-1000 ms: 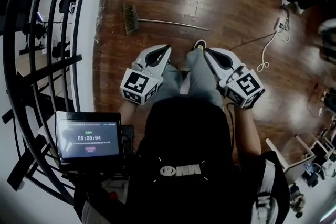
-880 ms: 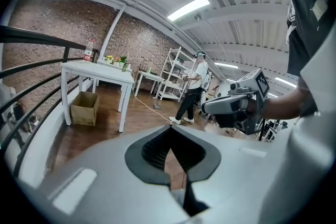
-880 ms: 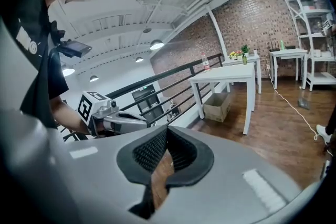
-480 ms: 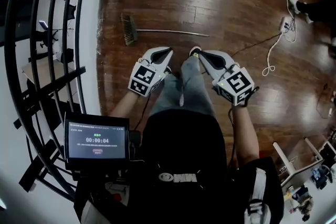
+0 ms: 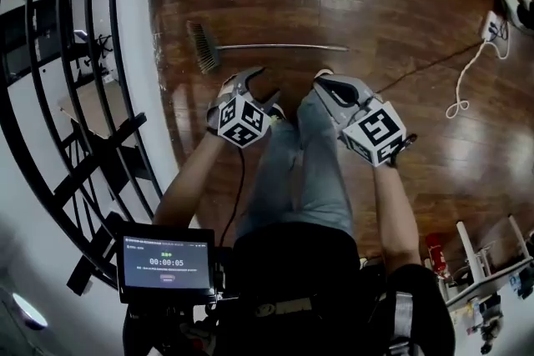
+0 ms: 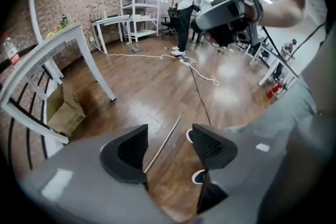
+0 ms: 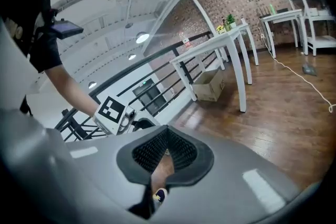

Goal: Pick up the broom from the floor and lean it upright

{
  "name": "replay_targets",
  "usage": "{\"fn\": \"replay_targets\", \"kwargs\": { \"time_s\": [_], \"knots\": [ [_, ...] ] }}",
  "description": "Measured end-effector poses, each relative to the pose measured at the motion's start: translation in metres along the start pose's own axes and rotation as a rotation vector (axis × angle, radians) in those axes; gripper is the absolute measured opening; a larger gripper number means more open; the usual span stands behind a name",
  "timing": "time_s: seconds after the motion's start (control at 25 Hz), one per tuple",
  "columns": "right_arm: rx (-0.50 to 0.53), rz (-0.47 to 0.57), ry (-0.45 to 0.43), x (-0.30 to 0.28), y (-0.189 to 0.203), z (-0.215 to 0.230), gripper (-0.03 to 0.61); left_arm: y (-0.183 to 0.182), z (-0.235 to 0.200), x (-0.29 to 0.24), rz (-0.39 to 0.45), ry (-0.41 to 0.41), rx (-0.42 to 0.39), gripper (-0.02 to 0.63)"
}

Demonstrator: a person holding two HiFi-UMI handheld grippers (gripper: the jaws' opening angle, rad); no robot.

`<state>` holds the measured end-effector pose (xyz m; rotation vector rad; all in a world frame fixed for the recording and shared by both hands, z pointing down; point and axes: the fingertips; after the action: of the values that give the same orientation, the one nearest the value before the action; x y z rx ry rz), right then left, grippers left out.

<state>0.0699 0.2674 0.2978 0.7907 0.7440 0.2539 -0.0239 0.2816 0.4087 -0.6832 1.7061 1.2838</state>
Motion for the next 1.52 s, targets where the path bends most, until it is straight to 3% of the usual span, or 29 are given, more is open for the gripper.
{"fn": "replay_targets", "kwargs": {
  "time_s": [0.08,0.24,0.36,0.52,0.76,1.04,1.36,1.52],
  "knots": [
    [0.04,-0.035,-0.005,-0.019,0.014,0.019,0.003,0.01,-0.012,-0.033,-0.046,0.005,-0.046,0.312],
    [0.011,-0.106,-0.015,-0.052,0.054,0.054,0.003,0.041,-0.023,-0.108,-0.129,0.048,-0.107,0.318],
    [-0.016,-0.137,-0.007,-0.082,0.089,0.073,0.003,0.078,-0.032,-0.156,-0.173,0.075,-0.081,0.316],
    [-0.023,-0.26,0.034,-0.128,0.156,0.102,0.003,0.135,-0.034,-0.226,-0.207,0.122,-0.037,0.311],
    [-0.086,-0.293,0.045,-0.19,0.234,0.139,0.003,0.197,-0.046,-0.312,-0.269,0.153,-0.036,0.293],
    [-0.101,-0.294,0.074,-0.223,0.273,0.181,0.003,0.221,-0.049,-0.385,-0.287,0.18,-0.061,0.285],
    [-0.114,-0.296,0.1,-0.237,0.302,0.217,0.003,0.251,-0.048,-0.451,-0.342,0.201,-0.145,0.255],
    [-0.121,-0.297,0.103,-0.235,0.313,0.22,0.003,0.26,-0.052,-0.467,-0.383,0.17,-0.212,0.193]
  ]
}}
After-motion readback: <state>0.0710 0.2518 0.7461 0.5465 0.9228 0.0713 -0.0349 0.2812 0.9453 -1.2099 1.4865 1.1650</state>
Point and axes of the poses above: the fingertips, and each gripper's own axes: x backward along the fingers, z to its right, y out of its underside, and after that the axes turned 2 degrees about y, right-handed
